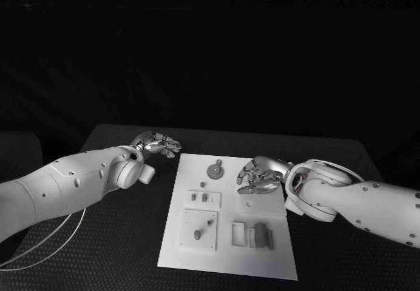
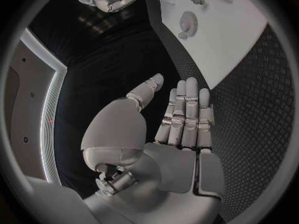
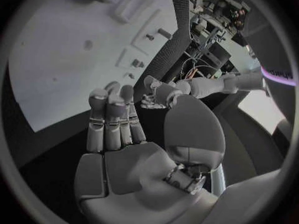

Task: Assemble the parts on the task board

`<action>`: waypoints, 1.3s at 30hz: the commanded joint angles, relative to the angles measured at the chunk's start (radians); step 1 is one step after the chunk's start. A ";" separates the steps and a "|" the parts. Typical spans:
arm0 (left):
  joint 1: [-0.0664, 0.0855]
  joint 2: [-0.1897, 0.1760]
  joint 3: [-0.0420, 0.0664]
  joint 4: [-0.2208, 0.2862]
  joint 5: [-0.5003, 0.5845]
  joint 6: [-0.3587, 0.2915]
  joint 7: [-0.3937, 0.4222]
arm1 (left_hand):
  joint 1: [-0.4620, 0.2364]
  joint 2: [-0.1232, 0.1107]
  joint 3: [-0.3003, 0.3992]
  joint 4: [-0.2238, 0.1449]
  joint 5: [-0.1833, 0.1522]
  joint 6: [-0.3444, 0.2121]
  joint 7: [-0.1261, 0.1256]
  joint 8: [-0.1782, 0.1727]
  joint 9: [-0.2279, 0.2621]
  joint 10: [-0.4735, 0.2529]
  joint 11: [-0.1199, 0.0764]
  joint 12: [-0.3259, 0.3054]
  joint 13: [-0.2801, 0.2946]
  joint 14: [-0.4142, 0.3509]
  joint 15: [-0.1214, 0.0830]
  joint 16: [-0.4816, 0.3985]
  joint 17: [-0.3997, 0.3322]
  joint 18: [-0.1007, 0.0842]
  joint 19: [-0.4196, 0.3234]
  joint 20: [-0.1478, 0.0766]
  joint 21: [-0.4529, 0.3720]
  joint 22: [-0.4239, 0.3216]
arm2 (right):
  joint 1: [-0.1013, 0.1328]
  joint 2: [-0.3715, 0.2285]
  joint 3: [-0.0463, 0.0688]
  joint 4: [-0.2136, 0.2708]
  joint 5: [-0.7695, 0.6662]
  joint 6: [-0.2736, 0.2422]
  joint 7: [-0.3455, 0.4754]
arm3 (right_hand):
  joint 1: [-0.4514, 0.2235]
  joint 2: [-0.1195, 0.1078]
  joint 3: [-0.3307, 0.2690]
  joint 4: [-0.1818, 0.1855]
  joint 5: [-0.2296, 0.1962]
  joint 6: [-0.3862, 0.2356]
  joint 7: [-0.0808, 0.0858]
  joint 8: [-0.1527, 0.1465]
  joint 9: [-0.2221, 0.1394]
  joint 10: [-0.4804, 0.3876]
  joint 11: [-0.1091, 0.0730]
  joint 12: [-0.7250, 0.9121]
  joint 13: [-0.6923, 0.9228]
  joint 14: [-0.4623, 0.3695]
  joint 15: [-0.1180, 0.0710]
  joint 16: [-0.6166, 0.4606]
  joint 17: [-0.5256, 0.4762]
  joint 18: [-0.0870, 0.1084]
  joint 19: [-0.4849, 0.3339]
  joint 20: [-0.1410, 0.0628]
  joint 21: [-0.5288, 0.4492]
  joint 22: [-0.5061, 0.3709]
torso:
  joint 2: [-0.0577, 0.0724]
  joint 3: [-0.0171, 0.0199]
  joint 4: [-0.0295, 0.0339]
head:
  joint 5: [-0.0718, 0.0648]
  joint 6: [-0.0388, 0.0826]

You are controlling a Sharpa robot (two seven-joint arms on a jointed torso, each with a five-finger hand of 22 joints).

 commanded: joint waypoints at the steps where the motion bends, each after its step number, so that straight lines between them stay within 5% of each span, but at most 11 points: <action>1: 0.000 0.003 0.000 0.002 -0.002 0.012 0.009 | -0.010 -0.002 -0.001 0.004 -0.003 -0.009 0.001 0.005 -0.002 -0.006 0.001 -0.003 -0.001 0.008 0.000 -0.004 0.001 -0.003 0.006 -0.002 -0.006 0.001 | 0.002 -0.017 -0.001 0.006 0.201 0.266 -0.134 | -0.057 0.009 -0.031 0.033 -0.007 0.006 0.002 0.006 0.008 -0.003 -0.001 0.064 0.048 0.008 0.000 0.028 0.024 0.054 0.003 -0.001 0.015 0.023 | -0.001 0.0019 -0.0009 | -0.001 -0.003; 4: 0.000 0.001 0.000 0.003 -0.002 0.012 0.008 | -0.010 -0.002 -0.001 0.004 -0.003 -0.009 0.001 0.005 -0.002 -0.006 0.001 -0.003 -0.001 0.008 0.000 -0.004 0.002 -0.003 0.006 -0.002 -0.006 0.001 | 0.002 -0.039 -0.009 0.018 0.212 0.313 -0.176 | -0.126 0.034 -0.038 0.103 -0.009 0.010 -0.002 0.012 0.019 0.005 -0.006 0.118 0.089 0.013 -0.006 0.060 0.052 0.054 0.008 -0.006 0.027 0.022 | 0.001 0.0021 -0.0001 | -0.001 -0.003; 7: 0.000 0.000 0.000 0.003 -0.002 0.010 0.008 | -0.010 -0.003 -0.001 0.004 -0.003 -0.009 0.001 0.006 -0.002 -0.006 0.001 -0.003 -0.001 0.008 0.000 -0.004 0.002 -0.003 0.006 -0.002 -0.006 0.001 | 0.002 -0.067 -0.016 0.032 0.240 0.363 -0.208 | -0.140 0.034 -0.028 0.138 -0.010 0.022 -0.011 0.027 0.042 0.015 -0.015 0.172 0.133 0.019 -0.015 0.086 0.079 0.054 0.018 -0.019 0.043 0.019 | 0.001 0.0019 -0.0014 | -0.003 -0.002; 15: 0.000 -0.001 0.000 0.004 -0.002 0.010 0.007 | -0.010 -0.003 -0.001 0.004 -0.003 -0.009 0.001 0.006 -0.002 -0.006 0.001 -0.003 -0.001 0.008 0.000 -0.005 0.002 -0.003 0.006 -0.002 -0.006 0.002 | 0.003 -0.127 -0.033 0.066 0.351 0.448 -0.320 | -0.172 0.067 -0.051 0.172 -0.010 0.051 -0.030 0.056 0.083 0.026 -0.032 0.222 0.187 0.026 -0.031 0.098 0.106 0.054 0.028 -0.036 0.063 0.018 | 0.001 0.0014 -0.0001 | -0.012 -0.004; 30: 0.000 -0.003 -0.001 0.006 -0.002 0.012 0.006 | -0.010 -0.003 -0.001 0.005 -0.003 -0.009 0.001 0.006 -0.002 -0.006 0.001 -0.003 -0.001 0.007 0.001 -0.006 0.003 -0.004 0.006 -0.002 -0.007 0.002 | 0.003 -0.166 -0.056 0.094 0.363 0.501 -0.423 | -0.210 0.072 -0.054 0.197 -0.010 0.052 -0.031 0.052 0.095 0.025 -0.033 0.218 0.203 0.030 -0.031 0.101 0.127 0.054 0.021 -0.040 0.070 0.017 | 0.001 0.0003 0.0017 | -0.024 -0.006; 39: 0.000 -0.002 -0.001 0.007 -0.002 0.015 0.006 | -0.010 -0.003 -0.001 0.005 -0.003 -0.008 0.001 0.007 -0.002 -0.006 0.001 -0.003 -0.001 0.007 0.001 -0.006 0.004 -0.004 0.006 -0.002 -0.007 0.002 | 0.002 -0.145 -0.066 0.096 0.310 0.421 -0.410 | -0.218 0.068 -0.031 0.194 -0.010 0.029 -0.024 0.026 0.084 0.025 -0.026 0.209 0.212 0.025 -0.026 0.091 0.129 0.054 0.015 -0.041 0.075 0.016 | 0.001 0.0007 0.0010 | -0.025 -0.008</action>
